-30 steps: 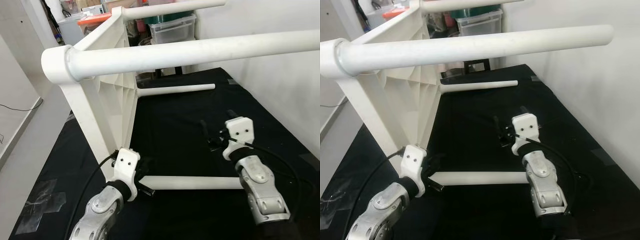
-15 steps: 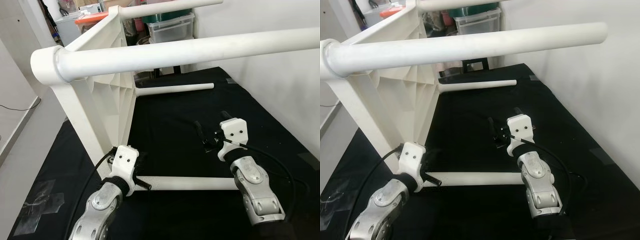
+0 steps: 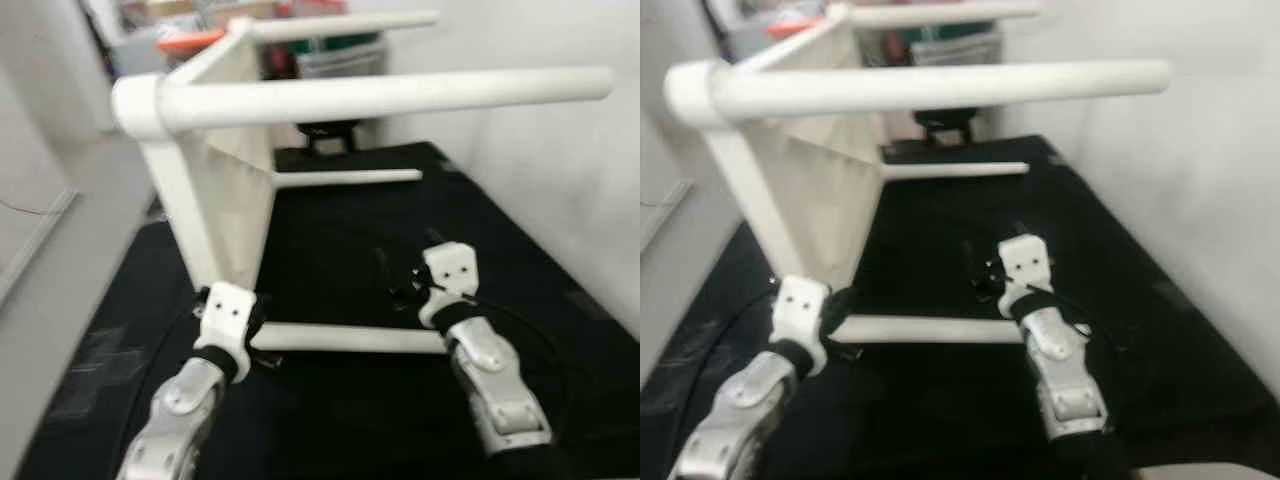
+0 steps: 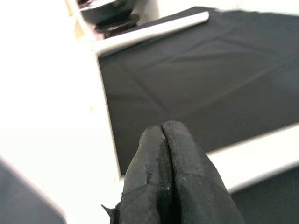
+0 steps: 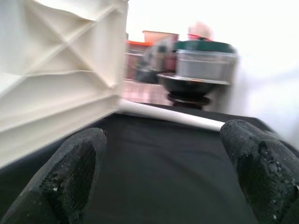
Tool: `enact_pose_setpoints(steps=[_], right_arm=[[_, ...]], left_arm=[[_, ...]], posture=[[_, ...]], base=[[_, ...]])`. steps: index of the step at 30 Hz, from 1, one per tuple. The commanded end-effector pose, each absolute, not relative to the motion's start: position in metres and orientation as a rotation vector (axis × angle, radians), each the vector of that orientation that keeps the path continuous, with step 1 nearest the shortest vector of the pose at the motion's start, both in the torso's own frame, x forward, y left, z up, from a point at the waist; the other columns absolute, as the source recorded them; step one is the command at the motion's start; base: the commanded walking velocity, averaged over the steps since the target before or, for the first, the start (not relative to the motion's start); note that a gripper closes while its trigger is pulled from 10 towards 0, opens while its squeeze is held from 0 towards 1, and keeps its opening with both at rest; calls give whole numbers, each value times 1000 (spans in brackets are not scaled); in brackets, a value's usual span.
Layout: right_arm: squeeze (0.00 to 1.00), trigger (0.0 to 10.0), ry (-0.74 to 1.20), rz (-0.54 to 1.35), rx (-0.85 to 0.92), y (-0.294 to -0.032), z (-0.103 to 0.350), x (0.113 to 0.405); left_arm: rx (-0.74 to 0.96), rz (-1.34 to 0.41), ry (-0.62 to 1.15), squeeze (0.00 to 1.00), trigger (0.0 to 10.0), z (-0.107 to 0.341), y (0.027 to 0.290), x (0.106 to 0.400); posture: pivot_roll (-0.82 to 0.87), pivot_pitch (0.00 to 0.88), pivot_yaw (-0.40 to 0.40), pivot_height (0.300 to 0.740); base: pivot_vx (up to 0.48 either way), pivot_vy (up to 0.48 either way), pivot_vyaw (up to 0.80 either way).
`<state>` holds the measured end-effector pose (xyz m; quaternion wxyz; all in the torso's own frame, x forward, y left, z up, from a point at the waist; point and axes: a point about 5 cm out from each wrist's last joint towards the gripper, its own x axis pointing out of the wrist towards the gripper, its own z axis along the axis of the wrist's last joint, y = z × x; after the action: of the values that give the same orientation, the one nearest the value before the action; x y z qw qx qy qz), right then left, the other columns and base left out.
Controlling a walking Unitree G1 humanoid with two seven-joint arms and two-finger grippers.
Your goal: Building children table
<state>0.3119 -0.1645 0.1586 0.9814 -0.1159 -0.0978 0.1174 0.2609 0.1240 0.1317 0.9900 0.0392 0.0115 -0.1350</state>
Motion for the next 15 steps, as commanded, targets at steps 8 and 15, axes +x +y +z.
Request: enact_pose_setpoints(steps=[8,15], right_arm=[[0,10000,-190,237,-243,-162,157,312],[0,10000,-226,230,-329,-169,168,313]], left_arm=[[95,-257,18,0,10000,133,129,265],[47,-227,31,0,10000,127,138,272]], posture=[[-66,0,102,740],[-68,0,98,740]], base=[[0,0,0],[0,0,0]])
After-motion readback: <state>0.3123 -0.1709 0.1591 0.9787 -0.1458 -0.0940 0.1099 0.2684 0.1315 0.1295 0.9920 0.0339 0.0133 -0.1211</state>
